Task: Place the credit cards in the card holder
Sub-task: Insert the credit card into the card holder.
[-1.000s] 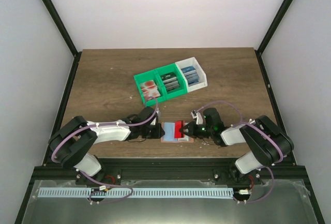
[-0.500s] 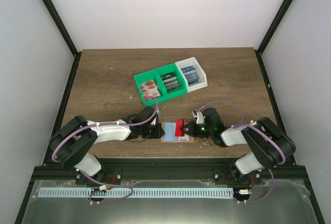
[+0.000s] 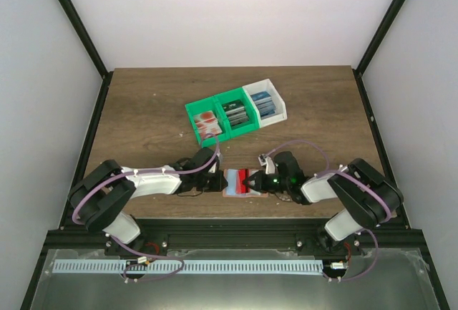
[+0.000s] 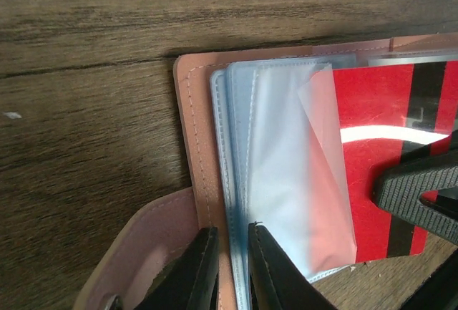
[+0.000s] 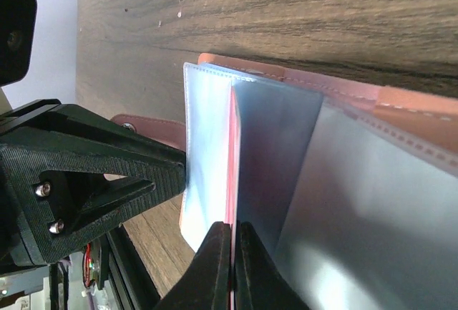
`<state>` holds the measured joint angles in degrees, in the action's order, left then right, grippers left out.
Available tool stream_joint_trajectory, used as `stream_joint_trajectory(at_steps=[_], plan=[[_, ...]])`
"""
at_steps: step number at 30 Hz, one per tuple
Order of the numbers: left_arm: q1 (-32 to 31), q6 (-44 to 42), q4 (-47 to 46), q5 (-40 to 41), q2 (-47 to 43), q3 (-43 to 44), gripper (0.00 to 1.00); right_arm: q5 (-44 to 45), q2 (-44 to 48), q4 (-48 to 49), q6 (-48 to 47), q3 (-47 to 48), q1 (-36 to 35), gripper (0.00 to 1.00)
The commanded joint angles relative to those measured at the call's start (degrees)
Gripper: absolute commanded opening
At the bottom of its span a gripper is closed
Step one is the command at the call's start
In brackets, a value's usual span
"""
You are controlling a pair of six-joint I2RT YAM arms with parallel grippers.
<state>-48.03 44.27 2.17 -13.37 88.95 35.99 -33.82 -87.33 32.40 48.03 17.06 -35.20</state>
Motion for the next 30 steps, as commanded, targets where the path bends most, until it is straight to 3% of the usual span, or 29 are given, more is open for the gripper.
stream_joint_trajectory(at_steps=[1,15,23,30], plan=[[-0.16,-0.69,0.77,0.47,2.33,-0.17,0.15,-0.24,-0.94,-1.12,2.20,-0.82,-1.12,0.01],[-0.15,-0.61,0.57,0.54,1.77,-0.83,0.14,3.90,-3.28,1.50,9.36,1.22,-4.62,0.14],[-0.20,-0.73,0.73,0.69,1.38,-0.99,0.13,11.06,4.33,-10.78,8.12,2.86,-6.14,0.41],[-0.14,-0.96,0.24,-0.04,1.64,-1.01,0.13,17.68,4.68,-21.45,7.02,6.92,-8.76,0.45]])
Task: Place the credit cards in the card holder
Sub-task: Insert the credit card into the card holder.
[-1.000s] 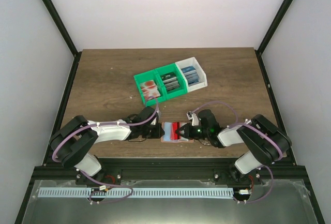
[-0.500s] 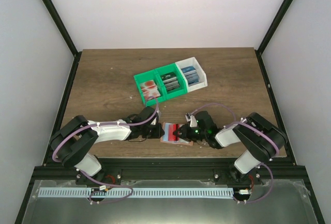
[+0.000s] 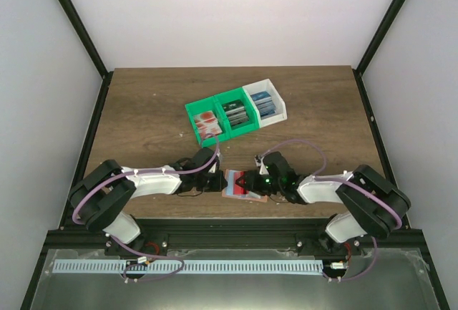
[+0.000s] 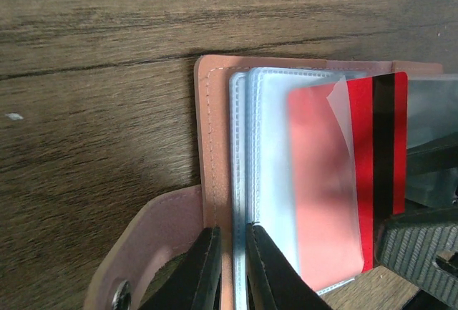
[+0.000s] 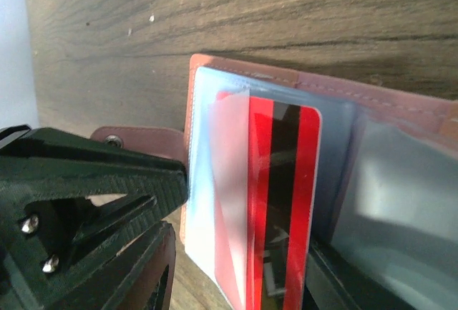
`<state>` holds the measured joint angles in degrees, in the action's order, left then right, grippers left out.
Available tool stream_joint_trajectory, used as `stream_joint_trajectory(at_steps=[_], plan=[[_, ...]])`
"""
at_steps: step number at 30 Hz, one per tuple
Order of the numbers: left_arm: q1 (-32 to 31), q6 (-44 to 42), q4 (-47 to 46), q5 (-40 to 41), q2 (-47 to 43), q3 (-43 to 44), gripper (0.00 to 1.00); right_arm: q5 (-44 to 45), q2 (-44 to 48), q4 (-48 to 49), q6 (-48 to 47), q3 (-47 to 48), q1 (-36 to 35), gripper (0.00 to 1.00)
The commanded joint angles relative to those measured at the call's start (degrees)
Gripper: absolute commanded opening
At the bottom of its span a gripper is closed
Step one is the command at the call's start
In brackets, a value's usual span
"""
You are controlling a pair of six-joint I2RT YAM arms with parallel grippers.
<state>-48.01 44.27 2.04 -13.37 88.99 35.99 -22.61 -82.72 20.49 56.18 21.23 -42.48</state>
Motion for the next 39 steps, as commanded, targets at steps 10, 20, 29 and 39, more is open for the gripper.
stream_joint_trajectory(at_steps=[10,20,29,39], plan=[[-0.19,-0.72,0.72,0.01,2.02,-1.11,0.14,18.76,-0.56,-23.70,-1.79,10.51,-6.81,0.52],[-0.22,-0.61,0.48,0.01,2.06,-1.36,0.16,23.05,3.42,-26.33,0.03,10.90,-7.97,0.58],[-0.18,-0.89,0.08,-0.64,2.16,-1.45,0.15,17.50,-0.28,-22.29,-0.62,10.50,-7.97,0.41],[-0.18,-1.16,-1.20,-2.15,1.96,-1.94,0.12,12.47,-0.78,-15.90,-1.10,9.08,-7.91,0.41]])
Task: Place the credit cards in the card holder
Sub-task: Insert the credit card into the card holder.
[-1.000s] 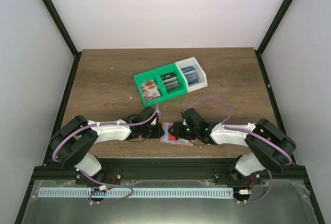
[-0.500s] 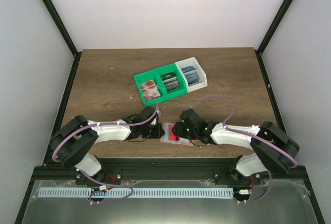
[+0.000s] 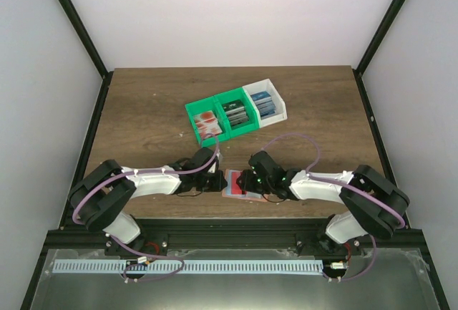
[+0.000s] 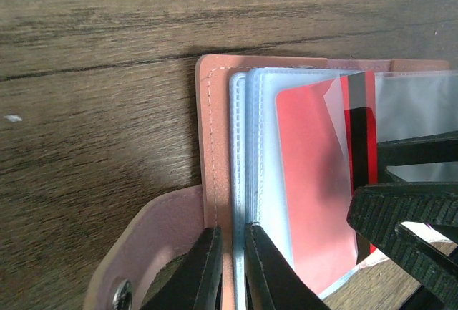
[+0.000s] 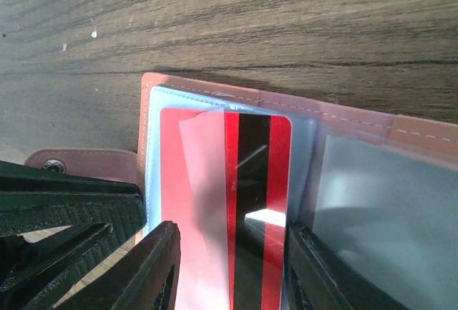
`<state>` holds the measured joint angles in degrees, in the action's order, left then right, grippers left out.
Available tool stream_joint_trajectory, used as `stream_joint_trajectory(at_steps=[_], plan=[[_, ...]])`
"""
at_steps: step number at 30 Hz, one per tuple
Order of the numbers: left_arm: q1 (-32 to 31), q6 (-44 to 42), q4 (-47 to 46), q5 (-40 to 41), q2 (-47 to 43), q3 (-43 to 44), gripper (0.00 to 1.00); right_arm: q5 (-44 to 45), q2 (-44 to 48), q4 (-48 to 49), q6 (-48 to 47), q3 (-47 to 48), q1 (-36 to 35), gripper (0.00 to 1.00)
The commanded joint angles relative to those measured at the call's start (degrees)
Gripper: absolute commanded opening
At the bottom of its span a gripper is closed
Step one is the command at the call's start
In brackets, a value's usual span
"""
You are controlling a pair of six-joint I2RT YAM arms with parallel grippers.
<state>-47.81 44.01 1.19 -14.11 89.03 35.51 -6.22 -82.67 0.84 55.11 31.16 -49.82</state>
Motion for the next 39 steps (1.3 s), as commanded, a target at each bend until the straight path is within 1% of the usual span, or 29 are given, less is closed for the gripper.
stream_joint_trajectory(at_steps=[1,4,8,11,14,18,22,29,32,39], plan=[[-0.40,-0.94,-0.36,-1.55,1.92,-1.50,0.12,-4.65,-1.06,4.41,-0.04,-0.95,-0.54,0.42],[-0.39,-1.12,-1.08,-2.58,1.78,-1.57,0.12,-6.46,-0.85,7.44,0.40,-1.89,-0.50,0.44],[-0.38,-1.05,-1.94,-3.44,1.01,-2.08,0.12,-6.98,-0.37,7.67,0.56,-1.99,0.17,0.46],[-0.41,-0.81,-1.29,-2.73,0.84,-2.01,0.12,-4.52,-0.02,4.17,0.62,-0.99,0.43,0.48],[-0.40,-0.25,0.65,0.12,0.39,-1.83,0.11,-0.56,1.63,-0.08,-0.12,0.08,0.34,0.50],[-0.37,-0.65,0.97,0.76,-0.27,-1.67,0.11,2.13,2.99,-5.05,-1.37,1.99,0.34,0.50],[-0.40,-0.85,1.01,0.06,0.49,-1.53,0.11,3.74,2.39,-9.76,-1.44,3.78,0.15,0.49],[-0.40,-0.95,0.66,-0.65,0.92,-1.88,0.11,-1.29,1.01,-9.81,-2.18,3.65,-0.24,0.43],[-0.38,-0.82,0.56,-0.73,1.12,-1.98,0.10,-2.47,0.42,-10.16,-2.53,4.00,-0.57,0.42],[-0.36,-0.60,-0.03,-1.06,1.45,-2.49,0.10,-5.68,0.45,-10.54,-4.13,5.53,-0.85,0.35]])
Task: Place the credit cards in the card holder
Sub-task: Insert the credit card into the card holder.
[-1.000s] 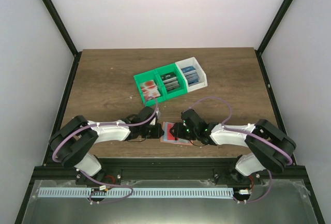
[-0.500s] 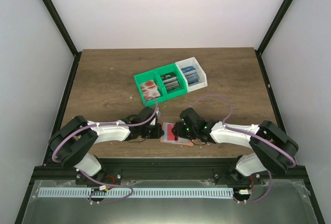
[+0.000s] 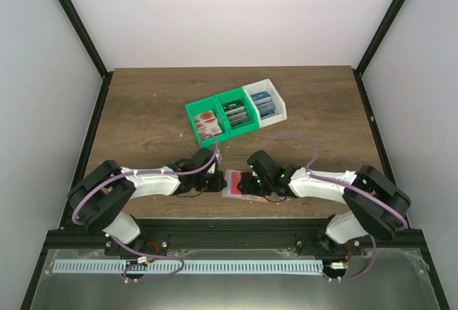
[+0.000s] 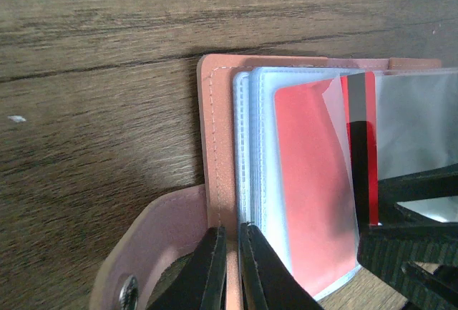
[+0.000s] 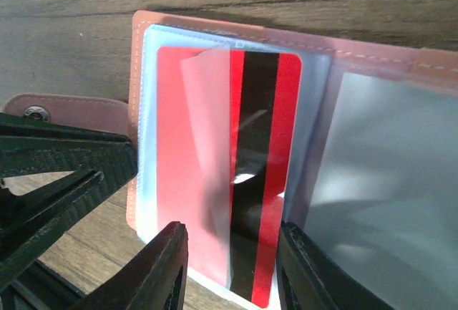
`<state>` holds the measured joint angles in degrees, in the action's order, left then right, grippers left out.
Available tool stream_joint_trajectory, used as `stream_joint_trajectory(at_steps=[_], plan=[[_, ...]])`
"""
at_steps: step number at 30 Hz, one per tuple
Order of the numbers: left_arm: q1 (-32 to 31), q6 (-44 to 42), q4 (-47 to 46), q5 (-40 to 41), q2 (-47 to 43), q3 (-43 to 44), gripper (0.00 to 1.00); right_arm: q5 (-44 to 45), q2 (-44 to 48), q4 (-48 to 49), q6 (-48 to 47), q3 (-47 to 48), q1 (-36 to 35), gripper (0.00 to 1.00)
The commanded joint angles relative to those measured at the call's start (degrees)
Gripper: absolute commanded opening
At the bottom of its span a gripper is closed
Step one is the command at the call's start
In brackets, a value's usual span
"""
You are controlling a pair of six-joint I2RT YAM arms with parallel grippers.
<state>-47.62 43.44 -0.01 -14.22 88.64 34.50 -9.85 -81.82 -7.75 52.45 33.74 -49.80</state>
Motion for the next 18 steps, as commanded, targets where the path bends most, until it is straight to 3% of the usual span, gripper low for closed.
stream_joint_trajectory(at_steps=[1,12,18], plan=[[-0.55,-0.03,1.03,-1.01,1.88,-1.50,0.10,-1.99,-0.50,-2.53,-1.84,3.49,-0.99,0.34],[-0.57,0.05,0.53,-1.49,2.40,-1.54,0.09,-1.89,-4.95,-4.02,-3.96,6.80,-3.03,0.33],[-0.55,-0.09,1.60,0.95,0.09,-1.45,0.10,5.02,-0.02,-6.39,-3.66,6.72,-3.04,0.35]])
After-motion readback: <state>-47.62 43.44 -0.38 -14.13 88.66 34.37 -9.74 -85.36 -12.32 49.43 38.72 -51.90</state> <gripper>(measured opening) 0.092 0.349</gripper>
